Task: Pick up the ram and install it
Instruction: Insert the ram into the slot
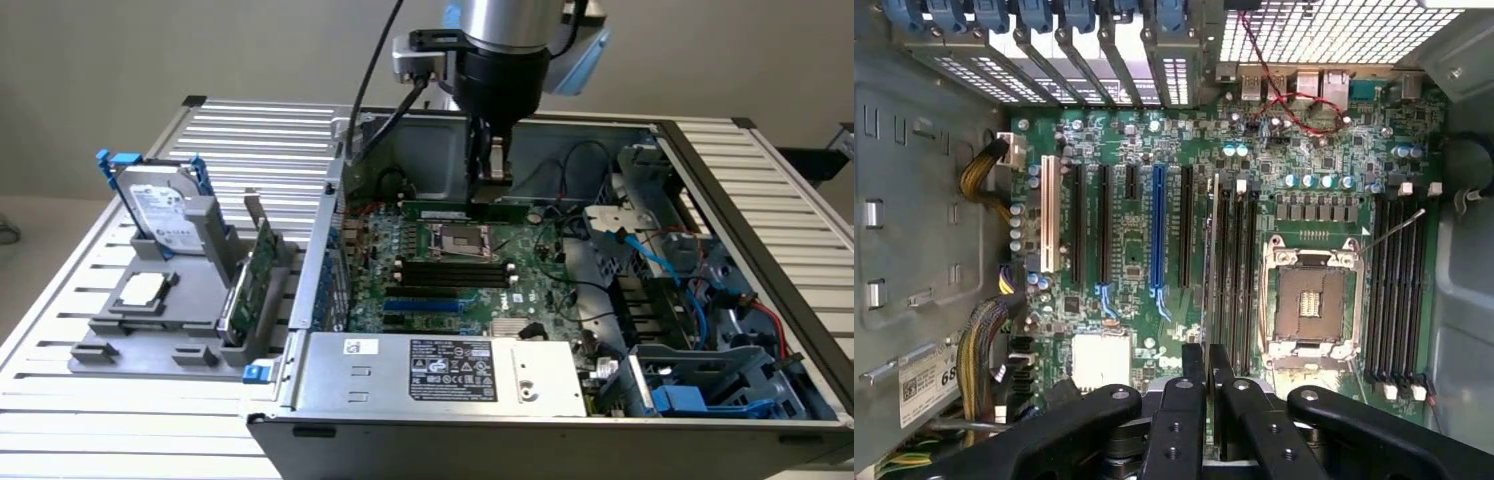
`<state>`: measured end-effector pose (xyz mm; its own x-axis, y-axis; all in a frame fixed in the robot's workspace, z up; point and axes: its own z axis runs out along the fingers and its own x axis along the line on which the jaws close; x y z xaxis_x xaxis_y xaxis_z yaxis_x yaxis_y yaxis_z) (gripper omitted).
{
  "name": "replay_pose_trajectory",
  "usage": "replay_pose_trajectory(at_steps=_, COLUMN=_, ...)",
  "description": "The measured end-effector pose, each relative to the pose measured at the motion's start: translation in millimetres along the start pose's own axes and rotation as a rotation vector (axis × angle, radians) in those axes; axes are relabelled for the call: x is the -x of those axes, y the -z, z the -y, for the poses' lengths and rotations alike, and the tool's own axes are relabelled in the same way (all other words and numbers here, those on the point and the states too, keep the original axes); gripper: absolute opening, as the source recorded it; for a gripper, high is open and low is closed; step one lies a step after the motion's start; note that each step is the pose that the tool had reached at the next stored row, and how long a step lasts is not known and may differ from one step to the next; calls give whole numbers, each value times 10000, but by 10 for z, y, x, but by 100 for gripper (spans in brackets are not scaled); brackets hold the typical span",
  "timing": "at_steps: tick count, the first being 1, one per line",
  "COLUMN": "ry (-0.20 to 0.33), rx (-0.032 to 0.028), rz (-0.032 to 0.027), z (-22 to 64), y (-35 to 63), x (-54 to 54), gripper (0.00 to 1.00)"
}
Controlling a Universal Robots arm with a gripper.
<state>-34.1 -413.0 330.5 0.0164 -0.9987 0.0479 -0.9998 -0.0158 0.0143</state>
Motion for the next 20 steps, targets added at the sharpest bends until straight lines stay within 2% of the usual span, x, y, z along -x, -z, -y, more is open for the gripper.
replay_pose_trajectory(at_steps=8, ry=275, rx=-13, rz=-4, z=1, y=-146, x=-3, gripper=14)
replay_pose_trajectory(at_steps=15, ry=313, rx=-12, rz=-3, z=50, y=-269, x=65, gripper=14)
replay_pose_trajectory(at_steps=17, ry=316, rx=33, rz=-21, z=51, y=-290, x=76, gripper=14)
replay_pose_trajectory(at_steps=20, ry=321, rx=145, rz=-60, z=54, y=-314, x=89, gripper=14)
